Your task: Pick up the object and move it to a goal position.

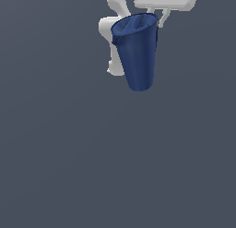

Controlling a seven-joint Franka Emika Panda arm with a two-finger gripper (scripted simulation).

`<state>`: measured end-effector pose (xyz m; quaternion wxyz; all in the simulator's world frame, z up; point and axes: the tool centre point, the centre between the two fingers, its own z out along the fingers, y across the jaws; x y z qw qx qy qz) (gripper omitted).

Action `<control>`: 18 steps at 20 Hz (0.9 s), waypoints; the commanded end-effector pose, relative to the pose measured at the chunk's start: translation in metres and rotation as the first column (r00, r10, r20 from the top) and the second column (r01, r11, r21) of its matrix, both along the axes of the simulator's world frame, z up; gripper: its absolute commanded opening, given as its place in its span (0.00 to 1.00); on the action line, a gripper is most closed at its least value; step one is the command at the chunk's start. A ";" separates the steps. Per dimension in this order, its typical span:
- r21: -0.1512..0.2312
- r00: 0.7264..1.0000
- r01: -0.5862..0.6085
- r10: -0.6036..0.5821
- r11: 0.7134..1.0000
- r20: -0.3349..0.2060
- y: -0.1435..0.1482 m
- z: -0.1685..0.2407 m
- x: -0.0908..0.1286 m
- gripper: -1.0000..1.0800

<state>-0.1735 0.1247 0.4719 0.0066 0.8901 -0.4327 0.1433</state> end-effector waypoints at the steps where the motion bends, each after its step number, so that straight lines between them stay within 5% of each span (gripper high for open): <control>1: 0.001 1.000 0.000 0.000 1.000 0.002 0.012 0.023 -0.009 0.00; 18: 0.002 1.000 0.001 -0.001 1.000 0.002 0.053 0.090 -0.033 0.00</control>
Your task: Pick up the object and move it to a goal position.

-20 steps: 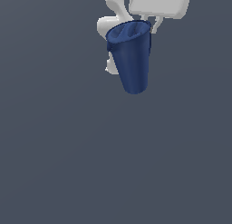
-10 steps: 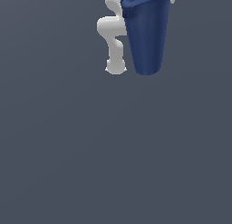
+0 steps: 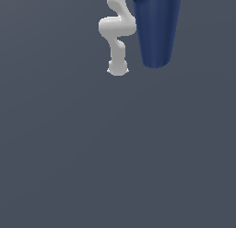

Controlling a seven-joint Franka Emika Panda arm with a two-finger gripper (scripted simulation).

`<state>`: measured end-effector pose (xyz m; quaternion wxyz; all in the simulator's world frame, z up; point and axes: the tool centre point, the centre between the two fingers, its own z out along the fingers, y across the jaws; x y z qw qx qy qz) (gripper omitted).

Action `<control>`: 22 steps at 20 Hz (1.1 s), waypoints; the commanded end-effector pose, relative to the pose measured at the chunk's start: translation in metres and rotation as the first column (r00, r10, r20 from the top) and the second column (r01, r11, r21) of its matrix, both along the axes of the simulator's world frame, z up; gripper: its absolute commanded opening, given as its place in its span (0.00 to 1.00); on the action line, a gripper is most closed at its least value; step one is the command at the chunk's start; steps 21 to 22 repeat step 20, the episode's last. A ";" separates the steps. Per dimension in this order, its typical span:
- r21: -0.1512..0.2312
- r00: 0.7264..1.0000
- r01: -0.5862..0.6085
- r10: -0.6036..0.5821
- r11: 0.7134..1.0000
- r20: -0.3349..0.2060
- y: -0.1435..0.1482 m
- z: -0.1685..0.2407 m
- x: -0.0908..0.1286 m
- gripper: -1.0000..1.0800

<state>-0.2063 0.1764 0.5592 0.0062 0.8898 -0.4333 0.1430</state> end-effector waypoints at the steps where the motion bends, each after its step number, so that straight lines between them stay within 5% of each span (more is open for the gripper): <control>1: 0.001 1.000 0.000 0.000 1.000 0.003 0.001 0.003 -0.001 0.00; 22: 0.000 1.000 0.000 0.000 1.000 0.000 -0.004 0.024 0.013 0.00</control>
